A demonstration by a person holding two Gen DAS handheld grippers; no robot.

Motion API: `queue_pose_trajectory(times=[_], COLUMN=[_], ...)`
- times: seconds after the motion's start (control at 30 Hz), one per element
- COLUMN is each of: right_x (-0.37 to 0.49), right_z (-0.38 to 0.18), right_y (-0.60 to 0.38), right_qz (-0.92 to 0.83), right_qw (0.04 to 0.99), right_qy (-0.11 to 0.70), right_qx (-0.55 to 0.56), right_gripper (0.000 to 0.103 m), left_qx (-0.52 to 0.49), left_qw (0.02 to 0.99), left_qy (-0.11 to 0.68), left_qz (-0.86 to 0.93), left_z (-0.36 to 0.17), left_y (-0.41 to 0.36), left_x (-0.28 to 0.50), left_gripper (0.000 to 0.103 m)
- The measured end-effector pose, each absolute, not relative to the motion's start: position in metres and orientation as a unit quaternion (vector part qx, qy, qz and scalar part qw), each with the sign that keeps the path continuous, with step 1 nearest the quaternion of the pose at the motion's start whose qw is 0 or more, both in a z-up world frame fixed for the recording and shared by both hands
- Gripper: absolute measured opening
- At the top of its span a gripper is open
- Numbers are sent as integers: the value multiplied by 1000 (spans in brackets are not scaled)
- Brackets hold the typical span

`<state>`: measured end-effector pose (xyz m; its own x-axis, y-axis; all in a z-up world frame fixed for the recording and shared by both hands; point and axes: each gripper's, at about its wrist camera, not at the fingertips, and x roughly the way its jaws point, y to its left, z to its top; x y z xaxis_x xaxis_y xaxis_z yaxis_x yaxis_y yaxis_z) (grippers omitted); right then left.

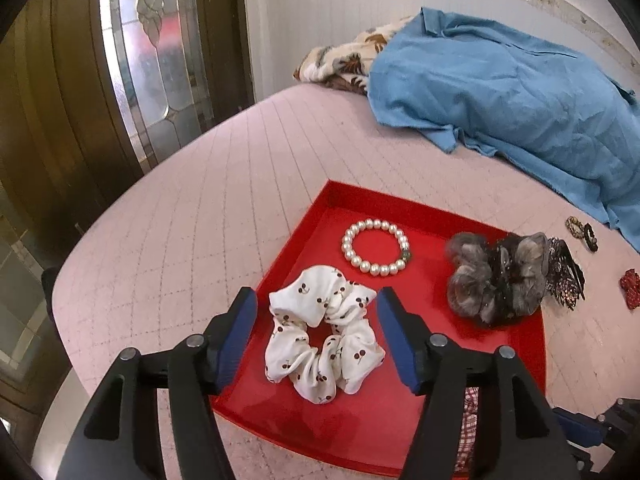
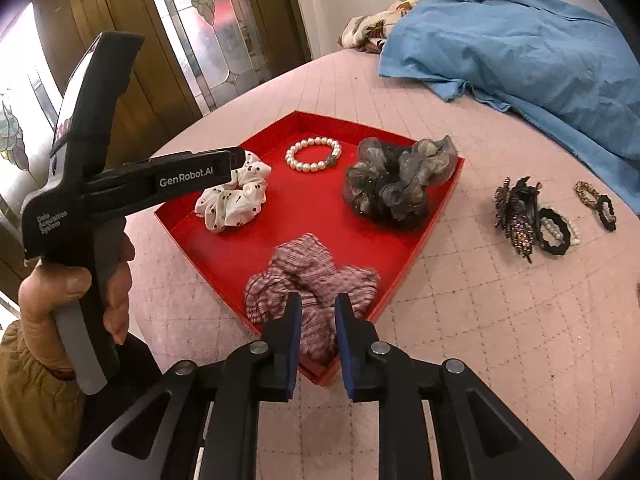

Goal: Organize jewelry
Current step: 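Carry both scrunchies into the red tray and open both tools, then grasp the red polka-dot scrunchie with the right tool while the left tool grasps the black claw clip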

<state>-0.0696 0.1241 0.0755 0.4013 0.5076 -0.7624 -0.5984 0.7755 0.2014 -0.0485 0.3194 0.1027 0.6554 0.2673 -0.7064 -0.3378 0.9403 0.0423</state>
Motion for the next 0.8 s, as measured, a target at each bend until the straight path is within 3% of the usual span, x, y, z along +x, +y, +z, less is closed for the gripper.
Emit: queue_pose_trajectory(times=[0.37,0.57,0.8], right_x=[-79,-73,-54], right_z=[90,84,75], right_y=[52,-21,-117], right_qz=[286,220,123], right_qw=[861,878,896], right_qy=[420,425,426], right_qx=[-28,-13,21], right_gripper=[29,31,31], left_qx=[-33,3,57], left_qw=[920,930,921], left_qy=[370,365,385], left_qz=[128,38,-35], left_z=[131,159,148], left_y=[276,207,132], left_x=[-56,-50,-9], left_gripper=[62,64,66])
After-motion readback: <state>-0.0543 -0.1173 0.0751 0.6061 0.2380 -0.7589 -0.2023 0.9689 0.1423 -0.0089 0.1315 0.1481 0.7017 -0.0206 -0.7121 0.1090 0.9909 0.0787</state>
